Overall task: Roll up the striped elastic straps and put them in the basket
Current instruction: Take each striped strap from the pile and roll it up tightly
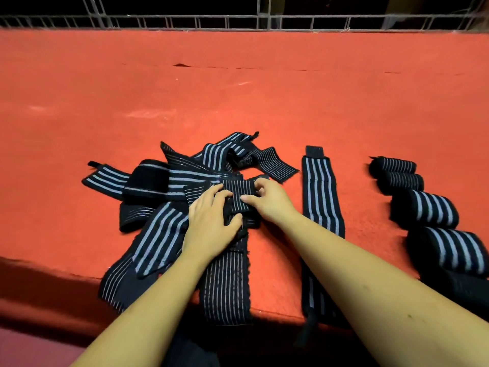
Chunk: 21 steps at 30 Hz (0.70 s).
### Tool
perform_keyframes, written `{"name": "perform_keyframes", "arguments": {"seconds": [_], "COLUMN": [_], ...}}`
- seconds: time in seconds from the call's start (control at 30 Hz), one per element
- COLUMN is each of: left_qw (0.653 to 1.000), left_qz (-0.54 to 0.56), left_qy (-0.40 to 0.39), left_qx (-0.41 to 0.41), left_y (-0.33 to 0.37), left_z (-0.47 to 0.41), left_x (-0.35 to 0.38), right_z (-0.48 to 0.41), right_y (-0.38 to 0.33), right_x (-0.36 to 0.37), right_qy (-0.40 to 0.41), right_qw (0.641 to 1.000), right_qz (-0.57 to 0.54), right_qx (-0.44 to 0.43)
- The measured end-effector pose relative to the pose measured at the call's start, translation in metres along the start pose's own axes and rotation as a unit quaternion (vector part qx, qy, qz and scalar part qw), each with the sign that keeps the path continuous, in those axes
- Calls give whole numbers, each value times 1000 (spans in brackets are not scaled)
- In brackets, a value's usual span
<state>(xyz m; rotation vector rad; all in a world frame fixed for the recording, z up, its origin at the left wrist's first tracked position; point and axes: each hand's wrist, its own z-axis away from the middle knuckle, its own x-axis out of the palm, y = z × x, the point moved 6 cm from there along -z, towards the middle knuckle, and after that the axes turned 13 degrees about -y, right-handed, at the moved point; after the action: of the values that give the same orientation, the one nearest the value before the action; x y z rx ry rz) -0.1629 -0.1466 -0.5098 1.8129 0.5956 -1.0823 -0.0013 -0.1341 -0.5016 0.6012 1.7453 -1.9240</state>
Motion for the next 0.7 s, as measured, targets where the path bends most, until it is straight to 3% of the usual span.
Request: {"name": "perform_keyframes", "arguments": {"seconds": [0.23,0.33,0.53,0.7], "left_qw": [996,988,983,975], "left_qz": [84,134,165,201], "left_qy": [39,81,49,94], "left_qx": [10,9,-68,5], "left_y": [1,0,0,45], "left_z": [5,9,-5,-13], "left_x": [-10,-21,-34,-71], "right_z": [17,25,46,65], "right_y": [-26,-37,-43,-45], "right_x": [-17,-26,-90,-117], "right_qy": [62,67,152,140], "right_qw": [995,988,910,904], "right_qz": [-42,-118,-379,-397], "right_qx": [-64,-66,-71,-74]}}
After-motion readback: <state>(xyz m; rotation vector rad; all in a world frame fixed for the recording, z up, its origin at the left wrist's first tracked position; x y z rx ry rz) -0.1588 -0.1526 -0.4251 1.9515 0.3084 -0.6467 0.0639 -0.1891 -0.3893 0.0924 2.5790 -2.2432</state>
